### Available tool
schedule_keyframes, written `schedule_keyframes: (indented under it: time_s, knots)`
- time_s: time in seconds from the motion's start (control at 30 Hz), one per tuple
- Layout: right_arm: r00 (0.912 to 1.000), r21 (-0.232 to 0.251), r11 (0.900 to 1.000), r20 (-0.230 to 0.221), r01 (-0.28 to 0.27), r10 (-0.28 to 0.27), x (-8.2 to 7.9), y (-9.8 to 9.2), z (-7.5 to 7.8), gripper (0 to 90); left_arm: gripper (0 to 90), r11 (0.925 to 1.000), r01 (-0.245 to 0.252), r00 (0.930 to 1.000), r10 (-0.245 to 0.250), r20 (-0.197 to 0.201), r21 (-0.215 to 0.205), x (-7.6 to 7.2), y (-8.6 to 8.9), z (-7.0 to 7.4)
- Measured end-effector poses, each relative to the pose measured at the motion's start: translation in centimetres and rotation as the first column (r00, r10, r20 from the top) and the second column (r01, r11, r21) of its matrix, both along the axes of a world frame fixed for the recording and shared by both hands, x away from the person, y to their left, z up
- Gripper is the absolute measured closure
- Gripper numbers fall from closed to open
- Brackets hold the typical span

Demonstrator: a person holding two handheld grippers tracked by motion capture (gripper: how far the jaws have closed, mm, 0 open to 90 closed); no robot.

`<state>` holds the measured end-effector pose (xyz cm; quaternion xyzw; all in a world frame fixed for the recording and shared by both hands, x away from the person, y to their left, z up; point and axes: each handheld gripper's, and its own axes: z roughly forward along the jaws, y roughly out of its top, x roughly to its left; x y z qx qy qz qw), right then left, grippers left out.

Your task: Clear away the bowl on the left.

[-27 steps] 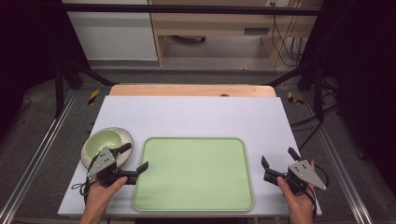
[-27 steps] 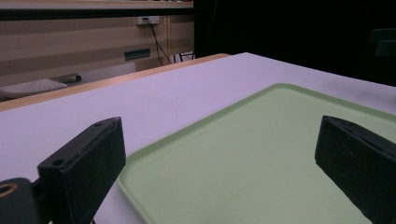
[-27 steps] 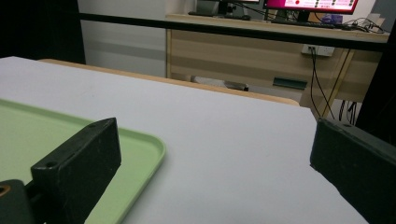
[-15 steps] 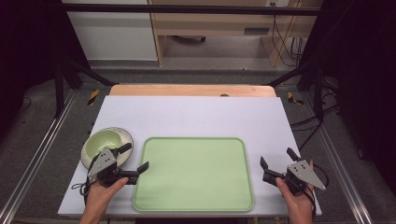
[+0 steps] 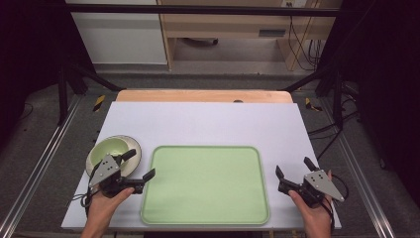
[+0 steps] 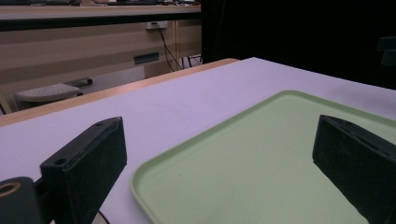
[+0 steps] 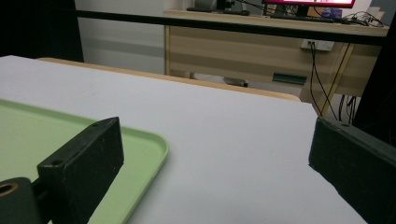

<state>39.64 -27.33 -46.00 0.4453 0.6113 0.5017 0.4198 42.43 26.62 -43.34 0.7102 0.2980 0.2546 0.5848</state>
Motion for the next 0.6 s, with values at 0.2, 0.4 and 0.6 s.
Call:
schedule_keyframes:
  time_s: [0.2,0.4,0.6]
  knots:
    - [1.0000,0.008,1.000,-0.004,0.007,-0.007,0.1,0.2,0.0,4.3,3.1,0.9997,-0.025,0.9995,0.025,0.017,0.007,-0.1,0.6,1.4]
    - [0.9999,0.010,1.000,-0.005,0.011,-0.011,0.1,0.3,-0.1,4.7,3.3,0.9977,-0.065,0.9977,0.065,0.018,0.018,0.4,1.5,2.6]
    - [0.9998,0.017,1.000,-0.013,0.017,-0.017,0.0,0.6,-0.1,4.7,3.5,0.9934,-0.109,0.9939,0.109,0.013,-0.037,1.4,2.7,3.8]
